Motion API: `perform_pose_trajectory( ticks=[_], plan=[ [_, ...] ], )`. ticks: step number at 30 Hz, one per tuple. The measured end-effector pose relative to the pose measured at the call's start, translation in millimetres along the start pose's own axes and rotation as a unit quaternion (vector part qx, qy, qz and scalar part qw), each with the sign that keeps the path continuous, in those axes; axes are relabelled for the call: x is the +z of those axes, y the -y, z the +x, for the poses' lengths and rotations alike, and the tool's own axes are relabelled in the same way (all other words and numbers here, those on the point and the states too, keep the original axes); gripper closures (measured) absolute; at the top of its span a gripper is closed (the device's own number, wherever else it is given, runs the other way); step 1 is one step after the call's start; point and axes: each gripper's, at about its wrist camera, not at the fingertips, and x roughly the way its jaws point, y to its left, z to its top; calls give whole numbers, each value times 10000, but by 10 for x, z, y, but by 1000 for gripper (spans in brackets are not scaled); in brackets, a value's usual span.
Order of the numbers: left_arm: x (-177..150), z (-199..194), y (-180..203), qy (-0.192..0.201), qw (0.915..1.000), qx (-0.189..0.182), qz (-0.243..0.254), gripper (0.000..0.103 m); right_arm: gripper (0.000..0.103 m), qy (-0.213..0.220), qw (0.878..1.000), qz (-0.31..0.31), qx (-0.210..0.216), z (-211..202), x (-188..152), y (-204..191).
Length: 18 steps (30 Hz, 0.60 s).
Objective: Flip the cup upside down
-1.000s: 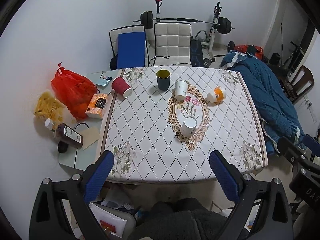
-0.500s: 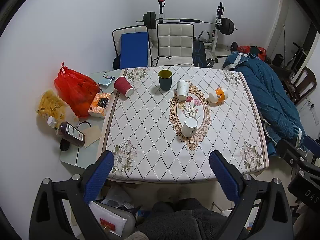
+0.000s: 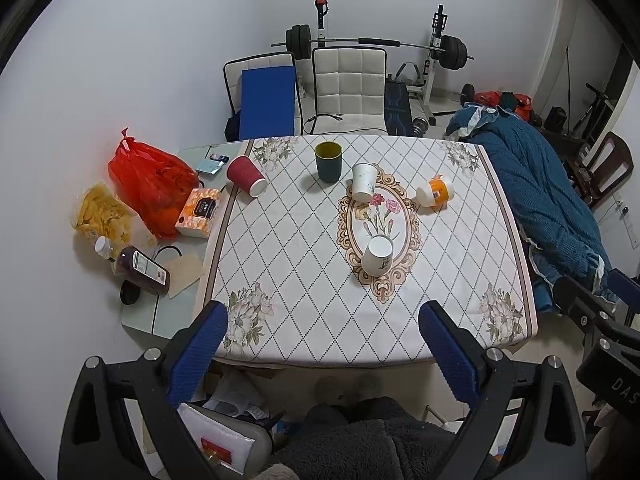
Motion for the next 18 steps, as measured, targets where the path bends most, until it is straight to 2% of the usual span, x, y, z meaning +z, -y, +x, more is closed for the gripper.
perform_pose_trajectory(
  ticks=[18],
  plan=[
    [75,-41,22,38,10000,-16,-14,5,5,-41,10000,-67,43,15,10,-33]
  ],
)
